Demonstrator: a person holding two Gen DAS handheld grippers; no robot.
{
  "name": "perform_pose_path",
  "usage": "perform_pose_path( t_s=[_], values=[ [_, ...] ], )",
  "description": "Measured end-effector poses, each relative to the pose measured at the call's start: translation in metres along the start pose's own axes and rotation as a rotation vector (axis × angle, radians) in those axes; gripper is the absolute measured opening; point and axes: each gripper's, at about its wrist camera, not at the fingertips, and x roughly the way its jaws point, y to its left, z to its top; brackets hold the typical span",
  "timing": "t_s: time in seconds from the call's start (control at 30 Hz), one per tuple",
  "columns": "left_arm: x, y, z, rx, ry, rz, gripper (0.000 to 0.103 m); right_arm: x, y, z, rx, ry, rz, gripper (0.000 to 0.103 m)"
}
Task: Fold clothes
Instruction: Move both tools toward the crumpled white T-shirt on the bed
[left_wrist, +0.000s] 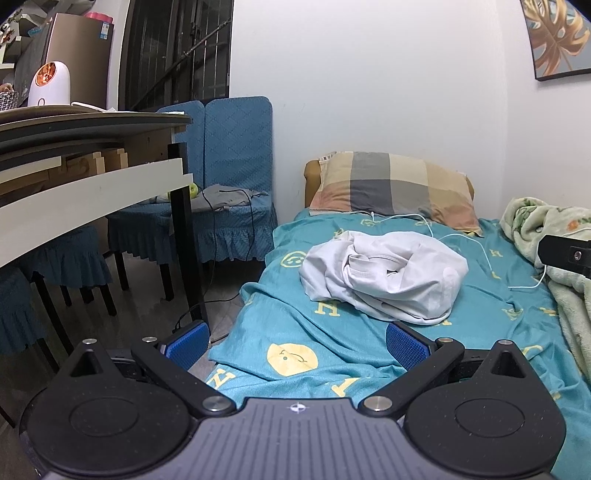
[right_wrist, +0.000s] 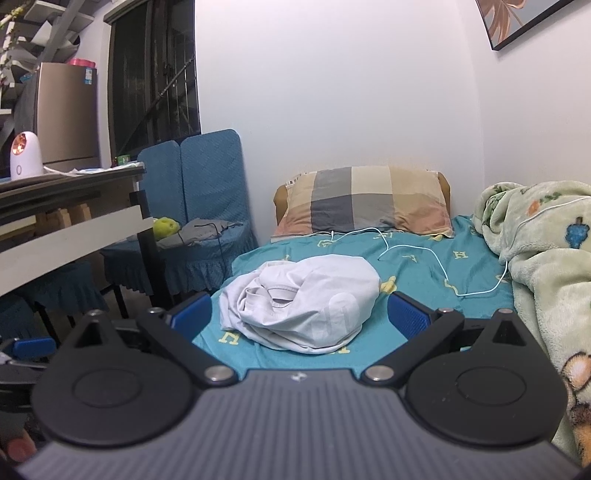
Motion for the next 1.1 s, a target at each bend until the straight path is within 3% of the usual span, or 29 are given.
perform_pose_path(
  t_s=[0.57, 0.73, 1.1],
  values=[
    [0.006, -0.002, -0.010, -0.045, 0.005, -0.060, 0.103, -0.008, -0.014, 0.008, 0.050, 0.006, -0.009, 0.103],
    [0.013, -0.011, -0.010, -0.042, 0.017, -0.068, 0.100, -0.012, -0.011, 0.008, -0.034, 0.010, -0.072, 0.103],
    [0.083, -0.064, 0.017, -0.003, 0.079, -0.115, 0.098, -0.019, -0.044, 0.007, 0.059, 0.117, -0.177, 0.103]
  ],
)
